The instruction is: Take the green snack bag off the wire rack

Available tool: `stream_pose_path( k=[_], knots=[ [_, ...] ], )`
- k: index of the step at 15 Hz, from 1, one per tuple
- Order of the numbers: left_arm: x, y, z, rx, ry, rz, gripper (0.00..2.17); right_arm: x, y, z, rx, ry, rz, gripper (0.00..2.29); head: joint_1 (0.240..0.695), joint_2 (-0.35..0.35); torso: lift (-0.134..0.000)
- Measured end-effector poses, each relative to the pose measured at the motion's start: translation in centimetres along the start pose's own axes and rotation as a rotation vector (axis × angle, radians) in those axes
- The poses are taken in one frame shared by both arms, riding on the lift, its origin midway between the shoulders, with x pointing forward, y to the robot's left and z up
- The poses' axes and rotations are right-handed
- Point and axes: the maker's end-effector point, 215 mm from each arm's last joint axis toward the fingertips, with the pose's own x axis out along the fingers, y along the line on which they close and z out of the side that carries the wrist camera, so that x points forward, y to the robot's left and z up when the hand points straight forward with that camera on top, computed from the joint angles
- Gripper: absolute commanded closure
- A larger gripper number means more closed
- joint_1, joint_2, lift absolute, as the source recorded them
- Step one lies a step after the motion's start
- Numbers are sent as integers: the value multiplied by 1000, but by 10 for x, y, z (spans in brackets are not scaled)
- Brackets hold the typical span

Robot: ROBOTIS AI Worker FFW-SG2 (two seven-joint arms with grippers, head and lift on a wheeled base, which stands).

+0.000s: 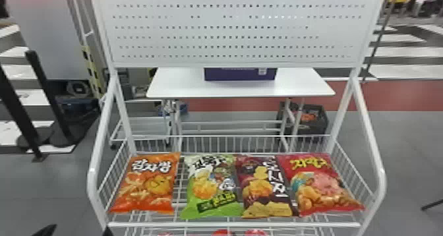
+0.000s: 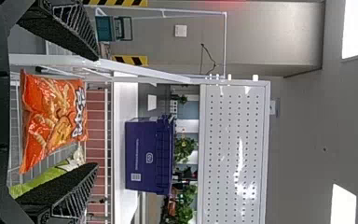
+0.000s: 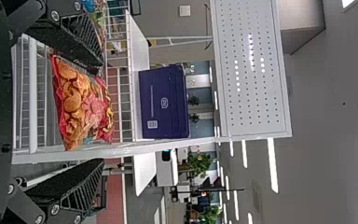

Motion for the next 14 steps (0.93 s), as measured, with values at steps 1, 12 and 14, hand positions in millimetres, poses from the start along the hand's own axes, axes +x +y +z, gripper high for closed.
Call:
stream_pose_path(
  k=[1,12,14],
  knots=[
    [0,0,0,0,0,-1,80,0,0,0,0,0,0,167,499,0,0],
    [5,-14,-9,-2,11,-26,80,0,1,1,0,-5,1,167,499,0,0],
    [17,-42,-28,6,51,-75,80,1,2,1,4,-7,3,167,499,0,0]
  ],
)
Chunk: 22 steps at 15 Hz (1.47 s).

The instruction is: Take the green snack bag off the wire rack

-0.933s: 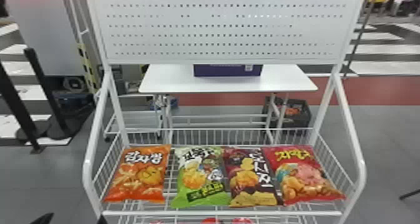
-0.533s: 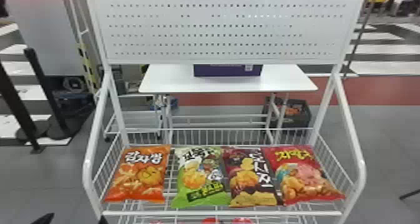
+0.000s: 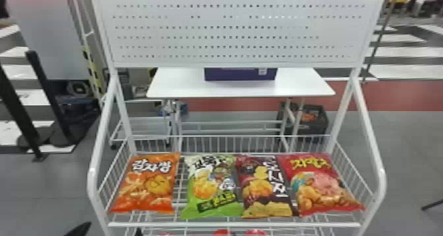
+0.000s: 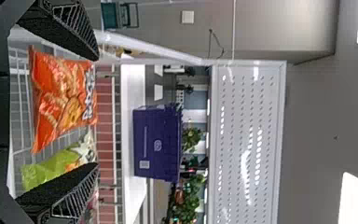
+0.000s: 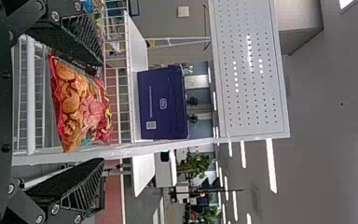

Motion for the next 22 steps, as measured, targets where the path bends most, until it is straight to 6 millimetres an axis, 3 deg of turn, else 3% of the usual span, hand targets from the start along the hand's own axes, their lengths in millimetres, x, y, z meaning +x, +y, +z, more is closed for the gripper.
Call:
stream_pose_path(
  k=[4,9,16,22],
  knots=[
    [41,-64,-42,10,112,-106,80,1,2,-3,2,4,3,167,499,0,0],
    [89,-116,-70,20,166,-167,80,2,5,-9,8,11,5,167,499,0,0],
    [150,-154,-97,-9,217,-189,87,3,12,-14,10,15,14,167,499,0,0],
    [184,-162,-109,15,231,-182,87,2,11,-13,4,13,18,167,499,0,0]
  ],
)
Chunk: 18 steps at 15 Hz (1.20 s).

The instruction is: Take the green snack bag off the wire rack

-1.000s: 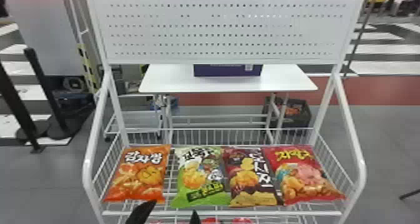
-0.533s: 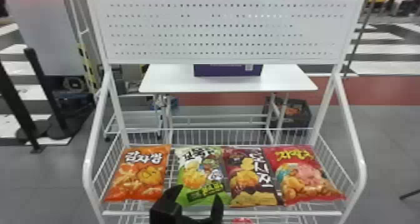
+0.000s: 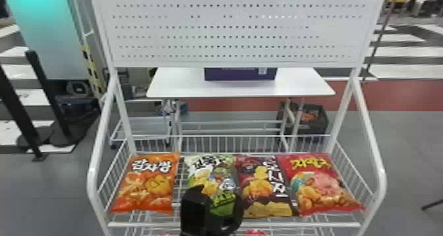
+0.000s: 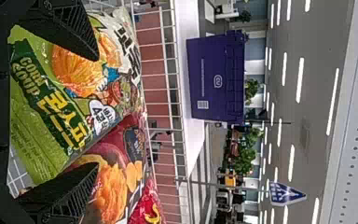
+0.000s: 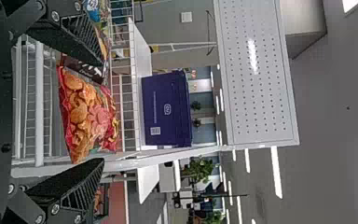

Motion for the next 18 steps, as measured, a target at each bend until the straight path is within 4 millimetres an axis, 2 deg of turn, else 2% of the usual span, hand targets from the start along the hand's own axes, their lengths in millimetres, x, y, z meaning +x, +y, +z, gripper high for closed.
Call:
stream_pose_path(
  k=[3,5,7,8,9,10,13,18],
  knots=[
    [12,1,-14,20,32,2,93,0,-2,0,-5,1,-2,167,499,0,0],
    [17,3,-23,30,55,6,225,0,-3,-1,-6,2,-3,167,499,0,0],
    [18,5,-26,35,64,8,738,0,-3,0,-6,1,-3,167,499,0,0],
    [18,5,-28,37,69,11,1146,-1,-3,0,-7,-1,-3,167,499,0,0],
    [16,8,-31,39,76,19,1463,-1,-3,1,-7,-4,-3,167,499,0,0],
    [14,10,-33,39,79,31,1582,-1,-3,1,-6,-4,-4,167,499,0,0],
    [6,7,-26,27,63,22,1690,-2,-2,3,-5,-10,-5,167,499,0,0],
    [-15,2,8,-3,-5,18,1713,-2,-1,6,-3,-17,-4,167,499,0,0]
  ],
)
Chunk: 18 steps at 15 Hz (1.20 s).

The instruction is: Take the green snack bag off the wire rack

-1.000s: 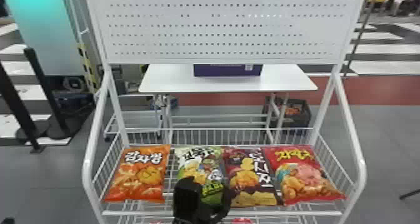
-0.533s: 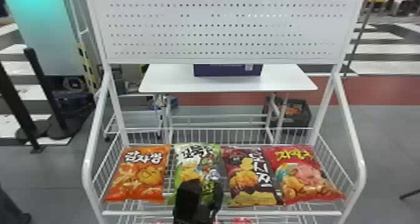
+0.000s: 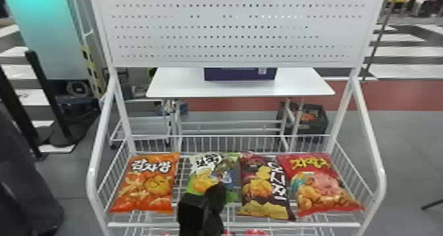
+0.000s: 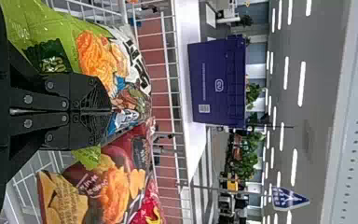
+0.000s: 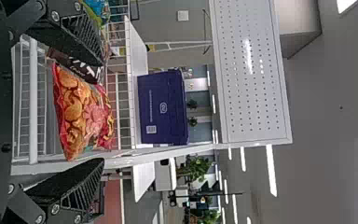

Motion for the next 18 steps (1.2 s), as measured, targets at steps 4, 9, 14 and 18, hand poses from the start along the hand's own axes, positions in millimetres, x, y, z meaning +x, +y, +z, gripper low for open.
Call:
stream_pose_path(
  k=[4,9,14,18],
  knots=[
    [-44,16,30,-16,-79,46,1713,1,2,0,5,-2,2,167,499,0,0],
    [-122,64,61,-46,-213,128,1710,2,4,2,4,-7,7,167,499,0,0],
    [-204,103,80,-101,-337,197,1710,2,6,1,6,-5,12,167,499,0,0],
    [-258,113,91,-111,-414,218,1710,1,6,1,5,-4,13,167,499,0,0]
  ],
)
